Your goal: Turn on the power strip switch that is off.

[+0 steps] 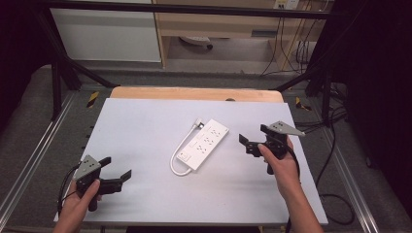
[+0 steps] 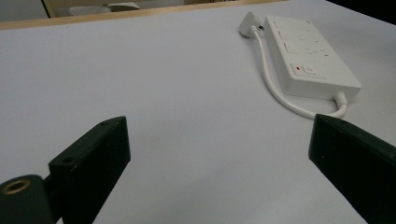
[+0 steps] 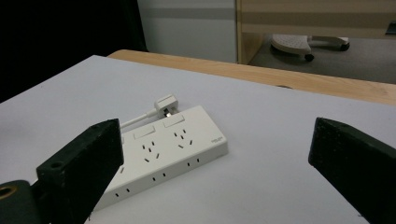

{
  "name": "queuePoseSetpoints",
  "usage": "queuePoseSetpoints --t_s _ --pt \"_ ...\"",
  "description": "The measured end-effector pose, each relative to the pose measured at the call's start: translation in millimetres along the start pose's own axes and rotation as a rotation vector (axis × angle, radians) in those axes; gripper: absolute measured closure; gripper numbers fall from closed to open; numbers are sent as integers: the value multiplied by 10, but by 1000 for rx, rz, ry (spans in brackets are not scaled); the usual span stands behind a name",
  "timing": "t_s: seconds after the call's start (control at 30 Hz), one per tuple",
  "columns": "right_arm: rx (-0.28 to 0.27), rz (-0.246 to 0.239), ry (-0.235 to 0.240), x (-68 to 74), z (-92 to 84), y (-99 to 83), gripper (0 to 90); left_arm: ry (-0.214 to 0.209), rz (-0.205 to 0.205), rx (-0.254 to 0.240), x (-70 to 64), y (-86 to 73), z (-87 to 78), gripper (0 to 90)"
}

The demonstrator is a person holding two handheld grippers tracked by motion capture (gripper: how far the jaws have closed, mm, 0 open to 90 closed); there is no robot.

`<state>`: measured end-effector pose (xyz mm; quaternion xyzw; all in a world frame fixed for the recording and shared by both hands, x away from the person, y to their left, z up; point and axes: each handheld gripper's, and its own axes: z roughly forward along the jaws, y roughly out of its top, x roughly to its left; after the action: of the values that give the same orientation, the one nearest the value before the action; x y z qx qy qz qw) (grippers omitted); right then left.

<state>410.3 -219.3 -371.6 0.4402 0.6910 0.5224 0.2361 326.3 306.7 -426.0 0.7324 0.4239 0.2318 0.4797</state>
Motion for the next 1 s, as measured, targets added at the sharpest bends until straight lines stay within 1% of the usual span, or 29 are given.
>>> queuePoseSetpoints --t_s 0.17,0.3,0.43,0.53,0.6,0.7,0.8,0.93,1.0 --pt "-18 -2 -25 -53 -157 -94 34 -1 2 1 -10 1 -2 57" --pt "-16 -22 -40 -88 -278 -193 33 -3 2 -1 -16 3 -5 57" --pt "-23 -13 -50 -141 -404 -327 39 -5 5 -2 -27 5 -8 57" --pt "-20 -8 -70 -189 -479 -450 47 -7 7 -3 -32 7 -12 57" --pt "-4 -25 -79 -212 -525 -515 44 -7 7 -6 -34 8 -14 57" --pt "7 -18 -89 -246 -586 -608 43 -7 4 -5 -36 8 -11 57" --pt "16 9 -94 -287 -630 -721 42 -7 7 -6 -40 11 -17 57" --pt "41 31 -106 -313 -633 -877 43 -7 13 -7 -52 16 -21 57" --pt "79 5 -111 -301 -608 -925 39 -13 13 -11 -60 20 -25 57"
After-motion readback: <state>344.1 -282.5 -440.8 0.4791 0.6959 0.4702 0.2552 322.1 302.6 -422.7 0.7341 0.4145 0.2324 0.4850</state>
